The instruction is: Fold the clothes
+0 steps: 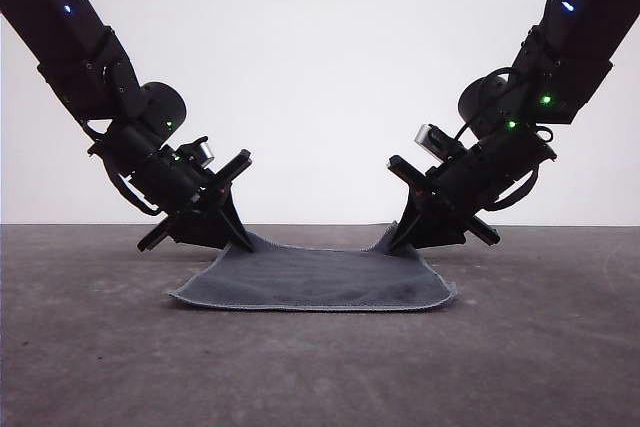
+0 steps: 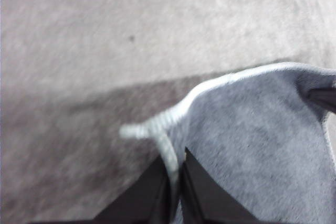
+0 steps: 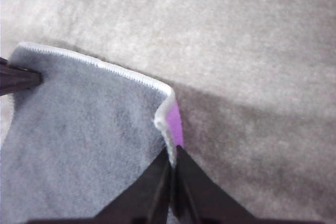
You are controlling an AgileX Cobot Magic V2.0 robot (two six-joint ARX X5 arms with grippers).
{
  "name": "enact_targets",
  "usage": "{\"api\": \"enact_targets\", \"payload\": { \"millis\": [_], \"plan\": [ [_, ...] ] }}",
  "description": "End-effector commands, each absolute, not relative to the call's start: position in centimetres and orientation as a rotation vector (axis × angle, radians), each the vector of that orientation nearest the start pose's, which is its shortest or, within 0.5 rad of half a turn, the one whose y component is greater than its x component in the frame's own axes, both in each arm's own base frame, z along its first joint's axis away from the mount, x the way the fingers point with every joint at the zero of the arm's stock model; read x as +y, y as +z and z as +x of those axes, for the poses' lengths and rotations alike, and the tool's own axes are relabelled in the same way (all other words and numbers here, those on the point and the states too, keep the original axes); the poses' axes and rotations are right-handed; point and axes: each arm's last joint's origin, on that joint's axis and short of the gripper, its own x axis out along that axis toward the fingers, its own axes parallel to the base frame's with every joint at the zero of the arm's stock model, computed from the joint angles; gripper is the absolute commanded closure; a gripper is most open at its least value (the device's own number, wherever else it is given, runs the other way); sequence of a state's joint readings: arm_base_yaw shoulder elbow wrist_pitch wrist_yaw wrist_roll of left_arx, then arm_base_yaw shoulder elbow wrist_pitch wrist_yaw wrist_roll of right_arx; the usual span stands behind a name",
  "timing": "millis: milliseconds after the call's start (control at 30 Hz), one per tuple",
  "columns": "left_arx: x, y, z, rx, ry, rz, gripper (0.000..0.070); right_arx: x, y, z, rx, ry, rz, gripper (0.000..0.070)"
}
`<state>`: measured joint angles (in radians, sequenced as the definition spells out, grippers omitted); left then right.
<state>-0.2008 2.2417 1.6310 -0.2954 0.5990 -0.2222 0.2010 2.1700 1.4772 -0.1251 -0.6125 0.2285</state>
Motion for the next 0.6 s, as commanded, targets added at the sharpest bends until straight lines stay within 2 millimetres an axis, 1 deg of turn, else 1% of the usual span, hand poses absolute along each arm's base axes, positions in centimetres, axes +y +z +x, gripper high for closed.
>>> {"api": "enact_targets", "payload": {
  "millis": [0, 133, 267, 433, 567],
  "plan": [
    [-11.1, 14.0, 46.6, 1.006, -0.651, -0.376, 0.0687, 10.9, 14.3, 45.2, 0.907, 0.697, 0.356, 0.07],
    [-11.1, 14.5, 46.3, 1.013, -0.663, -0.355, 0.0687, 11.0, 15.0, 45.3, 0.934, 0.724, 0.341, 0.07],
    [-11.0, 15.7, 46.0, 1.007, -0.672, -0.34, 0.0688, 11.0, 15.6, 45.3, 0.967, 0.734, 0.335, 0.07],
    [-11.0, 17.5, 45.6, 0.981, -0.701, -0.337, 0.0688, 11.1, 16.0, 45.2, 1.001, 0.774, 0.355, 0.07],
    [-11.1, 18.0, 45.6, 0.986, -0.718, -0.348, 0.0688, 11.1, 16.1, 45.0, 1.032, 0.775, 0.363, 0.07]
  ]
}}
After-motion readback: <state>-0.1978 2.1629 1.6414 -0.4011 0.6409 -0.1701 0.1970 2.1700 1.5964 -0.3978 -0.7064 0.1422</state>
